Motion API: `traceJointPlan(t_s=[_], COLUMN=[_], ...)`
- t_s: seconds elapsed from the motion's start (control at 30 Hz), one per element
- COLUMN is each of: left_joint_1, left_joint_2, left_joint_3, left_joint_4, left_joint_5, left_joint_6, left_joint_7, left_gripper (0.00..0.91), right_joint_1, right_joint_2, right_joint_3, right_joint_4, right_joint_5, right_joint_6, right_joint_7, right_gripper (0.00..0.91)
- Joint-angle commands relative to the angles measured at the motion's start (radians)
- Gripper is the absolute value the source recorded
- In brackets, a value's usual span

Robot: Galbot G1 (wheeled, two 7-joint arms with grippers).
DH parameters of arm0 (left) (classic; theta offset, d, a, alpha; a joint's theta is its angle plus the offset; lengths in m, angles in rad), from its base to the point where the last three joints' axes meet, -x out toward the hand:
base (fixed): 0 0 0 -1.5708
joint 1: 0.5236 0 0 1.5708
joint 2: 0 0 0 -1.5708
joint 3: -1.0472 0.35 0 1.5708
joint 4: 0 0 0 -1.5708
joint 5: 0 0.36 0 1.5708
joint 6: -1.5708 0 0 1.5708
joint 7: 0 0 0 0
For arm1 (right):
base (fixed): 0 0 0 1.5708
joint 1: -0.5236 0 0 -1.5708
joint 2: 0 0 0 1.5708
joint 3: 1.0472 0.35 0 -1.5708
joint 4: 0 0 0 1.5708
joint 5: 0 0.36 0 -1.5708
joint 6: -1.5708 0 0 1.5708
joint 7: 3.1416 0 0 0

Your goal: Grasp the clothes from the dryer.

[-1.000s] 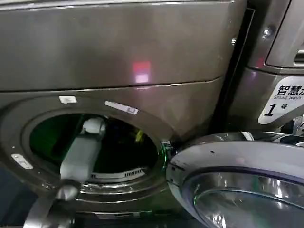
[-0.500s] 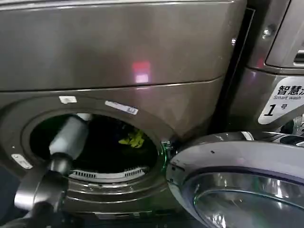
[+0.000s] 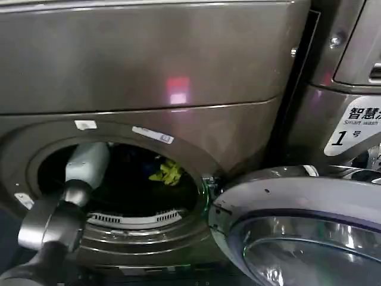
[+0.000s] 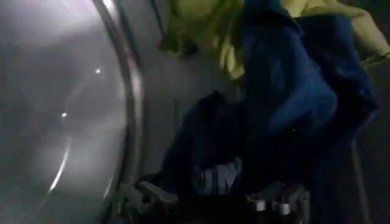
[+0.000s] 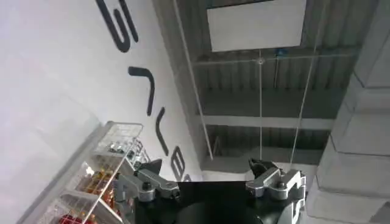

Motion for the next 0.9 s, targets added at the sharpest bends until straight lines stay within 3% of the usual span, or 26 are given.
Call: traceJointPlan(t_s=[0.03,0.17,0.2,0.27,0.37,0.73,0.9], left_joint_1=[-0.001,0.004,0.004,0.004,0.005,0.005,0.043], left_joint_2=[-0.005,-0.006,-0.006,-0.006,-0.006,-0.003,0.016], left_joint_3=[0.034,0.035,0.034,0.029,0.029,0.018,0.003], left_joint_4=[0.049,0.06,0.062,0.06,0.062,0.044,-0.03], left_joint_5=[-0.034,-0.038,-0.039,-0.057,-0.056,-0.105,-0.261], left_joint_6=[0.006,0.002,0.0,-0.007,-0.012,-0.052,-0.012], left_joint_7=[0.012,0.025,0.027,0.031,0.035,0.023,-0.052], left_gripper=[0.907,0.876,0.546,0.159,0.0,0.0,0.0], right_joint_1=[0.006,0.007,0.006,0.005,0.005,0.005,0.01], right_joint_2=[0.0,0.0,0.0,0.0,0.0,0.004,0.004], right_joint_3=[-0.005,-0.004,-0.003,-0.003,-0.003,-0.003,-0.009], right_joint_4=[0.002,-0.002,-0.003,-0.002,-0.001,-0.006,-0.003], right_joint_5=[-0.002,-0.004,-0.004,-0.004,-0.004,-0.004,-0.004], right_joint_6=[0.001,0.003,0.003,0.003,0.004,0.007,0.008], right_joint_7=[-0.001,-0.002,-0.002,-0.003,-0.003,-0.003,-0.003], right_gripper=[0.907,0.907,0.907,0.907,0.907,0.907,0.907])
